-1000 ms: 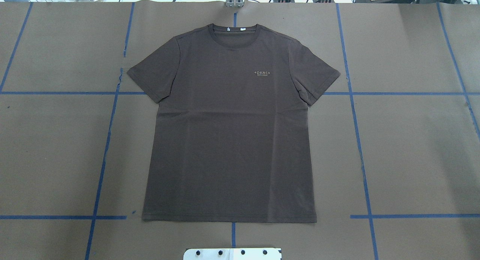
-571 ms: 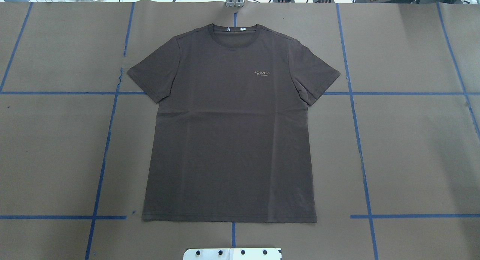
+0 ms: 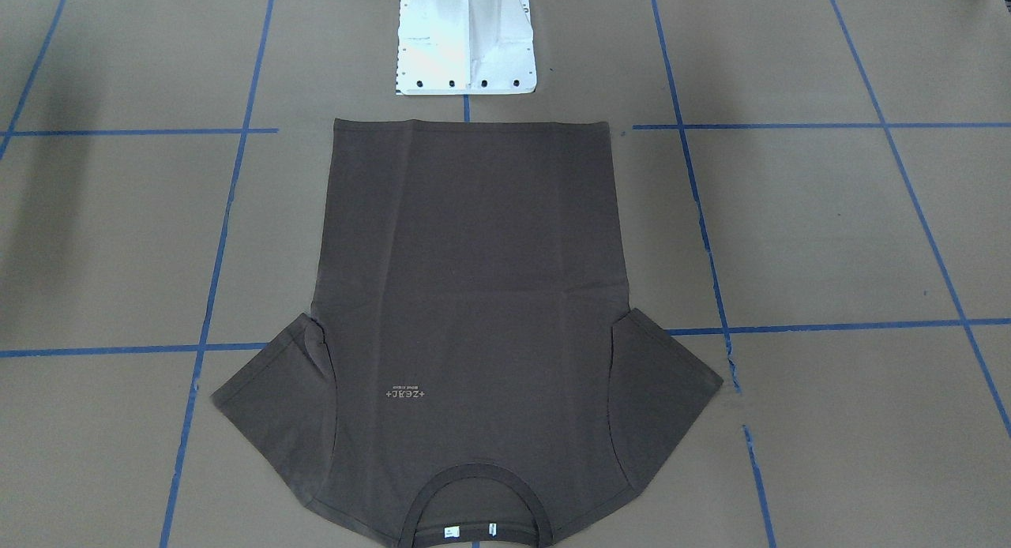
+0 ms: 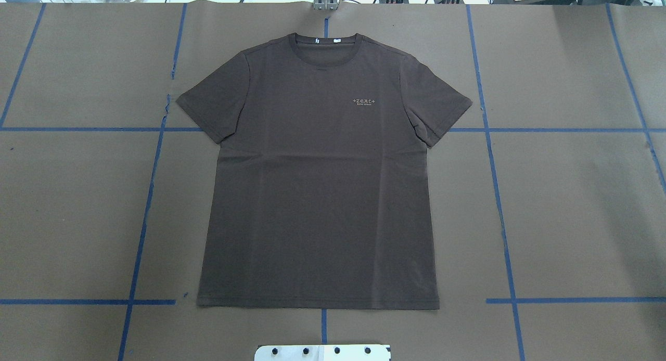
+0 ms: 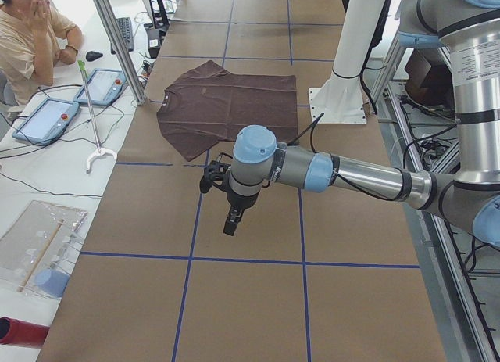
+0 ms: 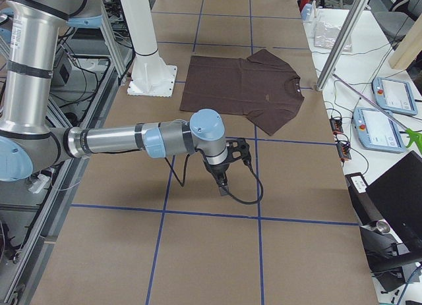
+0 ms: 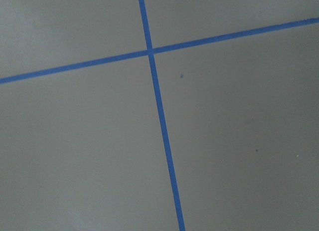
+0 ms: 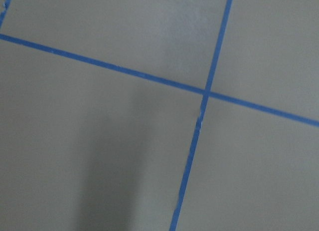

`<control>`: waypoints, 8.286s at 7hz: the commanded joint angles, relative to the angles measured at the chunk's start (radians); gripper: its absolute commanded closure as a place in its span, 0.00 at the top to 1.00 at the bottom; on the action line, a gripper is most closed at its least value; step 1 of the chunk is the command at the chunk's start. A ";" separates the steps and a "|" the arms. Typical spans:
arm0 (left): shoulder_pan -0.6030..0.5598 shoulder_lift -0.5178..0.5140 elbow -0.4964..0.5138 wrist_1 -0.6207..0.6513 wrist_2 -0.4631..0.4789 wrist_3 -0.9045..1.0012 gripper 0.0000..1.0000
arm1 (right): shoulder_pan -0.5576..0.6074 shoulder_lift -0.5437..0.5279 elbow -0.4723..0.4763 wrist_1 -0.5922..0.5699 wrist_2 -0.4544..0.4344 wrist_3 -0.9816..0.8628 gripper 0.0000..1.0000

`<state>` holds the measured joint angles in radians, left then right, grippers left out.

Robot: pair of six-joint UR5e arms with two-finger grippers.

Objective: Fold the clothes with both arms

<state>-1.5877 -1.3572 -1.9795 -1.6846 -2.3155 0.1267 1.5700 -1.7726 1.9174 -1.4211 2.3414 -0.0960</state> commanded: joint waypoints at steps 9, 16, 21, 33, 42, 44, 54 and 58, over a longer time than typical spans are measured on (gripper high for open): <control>0.000 -0.125 0.179 -0.346 -0.038 -0.070 1.00 | -0.488 0.491 -0.347 0.562 -0.309 1.035 0.96; 0.000 -0.126 0.177 -0.346 -0.036 -0.068 1.00 | -0.759 0.593 -0.586 0.715 -0.643 1.192 0.68; 0.000 -0.125 0.177 -0.345 -0.036 -0.068 1.00 | -0.759 0.613 -0.643 0.722 -0.672 1.145 0.67; 0.000 -0.122 0.169 -0.343 -0.038 -0.068 1.00 | -0.774 0.769 -0.565 0.403 -0.689 1.171 0.00; -0.001 -0.117 0.166 -0.342 -0.038 -0.068 1.00 | -0.894 0.976 -0.678 0.260 -0.826 1.265 0.05; 0.000 -0.118 0.159 -0.343 -0.036 -0.064 1.00 | -0.900 0.995 -0.676 0.254 -0.840 1.248 1.00; 0.320 -0.392 0.258 -0.495 0.112 -0.598 0.99 | -0.224 0.646 -0.396 0.016 -0.012 0.384 1.00; 0.578 -0.549 0.478 -0.583 0.370 -0.990 0.61 | -0.197 0.568 -0.391 0.033 -0.019 0.314 1.00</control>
<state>-1.0718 -1.8640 -1.5877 -2.2102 -2.0193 -0.7705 1.3696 -1.1931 1.5248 -1.3917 2.3233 0.2232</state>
